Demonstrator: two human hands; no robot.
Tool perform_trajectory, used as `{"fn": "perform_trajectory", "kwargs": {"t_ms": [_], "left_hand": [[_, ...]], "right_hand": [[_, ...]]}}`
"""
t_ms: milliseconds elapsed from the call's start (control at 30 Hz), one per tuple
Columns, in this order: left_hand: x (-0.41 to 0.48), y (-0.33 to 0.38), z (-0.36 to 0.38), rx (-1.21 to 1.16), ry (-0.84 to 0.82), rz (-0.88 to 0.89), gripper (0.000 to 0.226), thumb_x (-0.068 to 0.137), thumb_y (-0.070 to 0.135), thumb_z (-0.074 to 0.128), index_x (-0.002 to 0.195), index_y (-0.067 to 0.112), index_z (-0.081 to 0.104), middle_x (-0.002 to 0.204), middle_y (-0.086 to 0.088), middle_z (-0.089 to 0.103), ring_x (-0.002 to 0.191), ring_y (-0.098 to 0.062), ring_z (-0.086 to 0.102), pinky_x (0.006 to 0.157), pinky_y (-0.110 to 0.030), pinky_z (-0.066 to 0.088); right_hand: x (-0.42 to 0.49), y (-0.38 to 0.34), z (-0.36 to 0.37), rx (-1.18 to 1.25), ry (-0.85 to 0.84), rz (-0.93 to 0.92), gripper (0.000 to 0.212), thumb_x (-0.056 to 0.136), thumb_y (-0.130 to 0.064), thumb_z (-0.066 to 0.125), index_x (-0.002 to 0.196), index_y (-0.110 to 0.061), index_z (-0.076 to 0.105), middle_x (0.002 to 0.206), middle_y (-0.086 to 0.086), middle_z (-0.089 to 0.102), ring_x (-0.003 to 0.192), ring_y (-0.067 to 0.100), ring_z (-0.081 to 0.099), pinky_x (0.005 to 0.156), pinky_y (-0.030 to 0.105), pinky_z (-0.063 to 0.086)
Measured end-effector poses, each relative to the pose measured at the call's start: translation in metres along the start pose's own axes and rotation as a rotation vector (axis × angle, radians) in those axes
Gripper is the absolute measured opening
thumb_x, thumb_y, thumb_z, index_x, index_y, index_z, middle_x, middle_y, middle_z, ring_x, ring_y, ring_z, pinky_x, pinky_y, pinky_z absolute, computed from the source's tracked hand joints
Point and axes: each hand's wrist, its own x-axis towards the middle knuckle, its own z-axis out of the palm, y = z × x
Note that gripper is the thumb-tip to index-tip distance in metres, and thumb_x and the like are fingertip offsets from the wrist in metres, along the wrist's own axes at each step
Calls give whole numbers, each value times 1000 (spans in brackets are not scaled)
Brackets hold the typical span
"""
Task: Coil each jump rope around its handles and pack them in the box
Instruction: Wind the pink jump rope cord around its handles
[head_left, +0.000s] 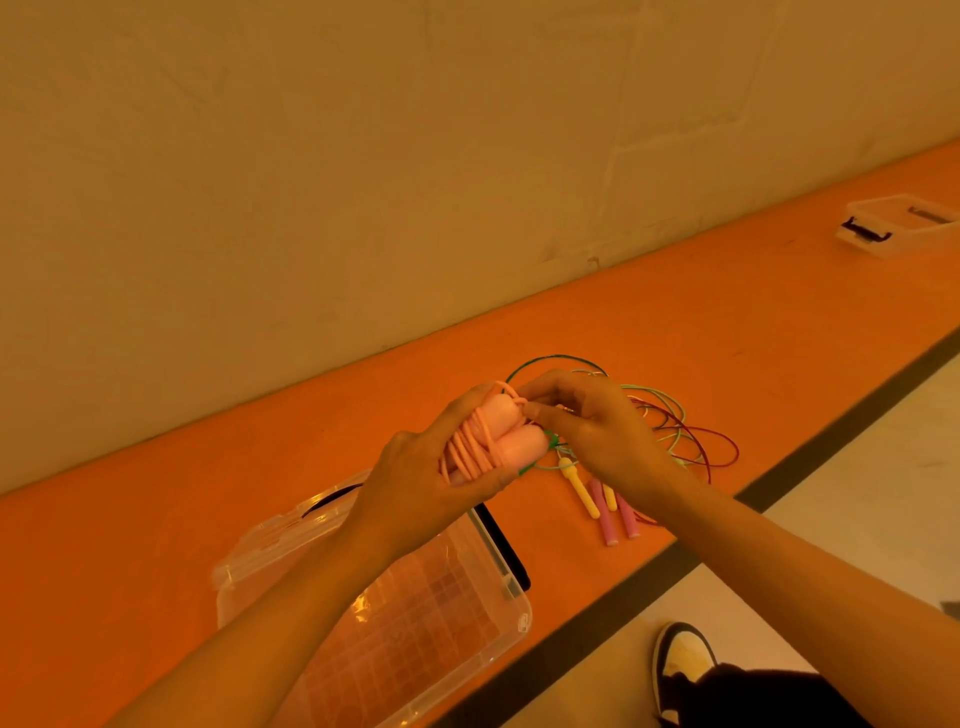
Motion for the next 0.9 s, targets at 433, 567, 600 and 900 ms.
{"fn": "perform_trajectory", "kwargs": {"t_ms": [433, 567, 600, 900], "left_hand": [[-1, -8, -5, -97, -116, -68, 85, 69, 71, 72, 142, 63, 29, 133, 19, 52, 115, -16, 56, 86, -46, 57], [-3, -7, -5, -86, -130, -76, 86, 67, 76, 70, 141, 65, 27, 132, 15, 52, 113, -18, 56, 85, -48, 57], [-3, -7, -5, -82, -129, -72, 86, 67, 76, 69, 141, 66, 27, 132, 15, 53, 112, -18, 57, 85, -47, 57], [-2, 2, -6, -124, -148, -24, 80, 69, 68, 73, 138, 65, 33, 129, 20, 56, 109, -8, 60, 84, -43, 58]], "right_hand": [[2, -3, -12, 113, -167, -30, 24, 95, -12, 61, 118, -11, 66, 99, 5, 73, 91, 19, 71, 77, 32, 59], [2, -8, -16, 97, -215, -44, 34, 93, -17, 60, 127, -19, 62, 105, 4, 72, 95, 16, 70, 78, 30, 59], [1, -9, -17, 86, -224, -59, 32, 92, -21, 59, 123, -20, 64, 109, 5, 72, 98, 18, 70, 81, 32, 59], [0, -10, -24, 113, -232, -29, 22, 90, -28, 59, 101, -16, 74, 99, 4, 73, 91, 22, 70, 80, 35, 58]]}}
